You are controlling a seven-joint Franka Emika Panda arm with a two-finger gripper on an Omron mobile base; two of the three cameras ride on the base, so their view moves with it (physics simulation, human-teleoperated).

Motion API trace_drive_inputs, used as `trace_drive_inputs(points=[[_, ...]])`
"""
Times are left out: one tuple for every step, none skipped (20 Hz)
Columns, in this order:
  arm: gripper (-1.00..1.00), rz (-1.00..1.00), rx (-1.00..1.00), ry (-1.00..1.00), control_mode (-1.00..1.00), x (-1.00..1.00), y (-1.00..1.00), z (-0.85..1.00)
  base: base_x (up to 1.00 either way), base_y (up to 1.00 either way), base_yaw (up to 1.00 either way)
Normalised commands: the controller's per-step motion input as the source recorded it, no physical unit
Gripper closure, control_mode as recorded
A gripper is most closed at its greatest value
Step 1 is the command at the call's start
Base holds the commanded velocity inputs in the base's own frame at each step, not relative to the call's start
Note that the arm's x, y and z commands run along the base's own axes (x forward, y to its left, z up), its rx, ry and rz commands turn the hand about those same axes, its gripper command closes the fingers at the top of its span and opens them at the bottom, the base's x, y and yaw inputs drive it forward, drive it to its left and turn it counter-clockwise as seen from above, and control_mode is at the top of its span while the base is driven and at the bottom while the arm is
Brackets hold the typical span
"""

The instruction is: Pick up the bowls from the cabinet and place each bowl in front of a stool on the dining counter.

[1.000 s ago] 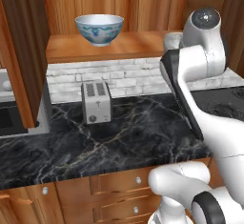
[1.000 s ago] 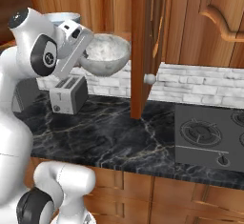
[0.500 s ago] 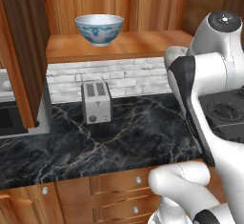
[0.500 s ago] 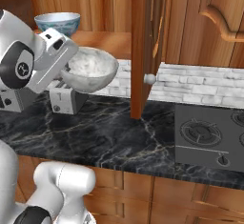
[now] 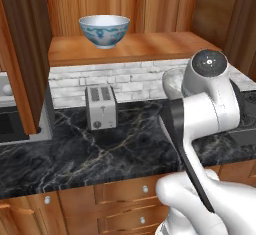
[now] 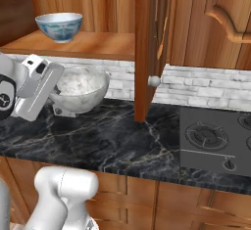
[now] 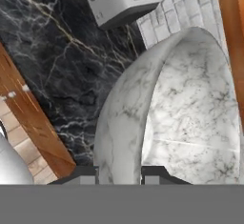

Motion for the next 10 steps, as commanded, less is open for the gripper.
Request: trace_drive_inputs(points=[[1.0, 0.06, -0.08, 0.07, -1.0, -0.16, 0.26, -0.41, 0.0, 0.0, 0.0], [1.0, 0.06, -0.08, 0.08, -1.0, -0.15, 0.24, -0.41, 0.0, 0.0, 0.0], [1.0, 0.04, -0.1, 0.11, -1.0, -0.09, 0.18, -0.49, 0.0, 0.0, 0.0], [1.0, 0.0, -0.14, 0.21, -1.0, 0.0, 0.06, -0.49, 0.0, 0.0, 0.0], [1.0, 0.0, -0.03, 0.15, -1.0, 0.0, 0.0, -0.26, 0.0, 0.0, 0.0], [1.0, 0.04, 0.0, 0.06, -1.0, 0.0, 0.0, -0.09, 0.0, 0.0, 0.0], [1.0, 0.0, 0.0, 0.04, -1.0, 0.0, 0.0, 0.0, 0.0, 0.0, 0.0], [1.0, 0.0, 0.0, 0.0, -1.0, 0.0, 0.0, 0.0, 0.0, 0.0, 0.0], [1.0, 0.0, 0.0, 0.0, -1.0, 0.0, 0.0, 0.0, 0.0, 0.0, 0.0], [1.0, 0.0, 0.0, 0.0, -1.0, 0.0, 0.0, 0.0, 0.0, 0.0, 0.0]])
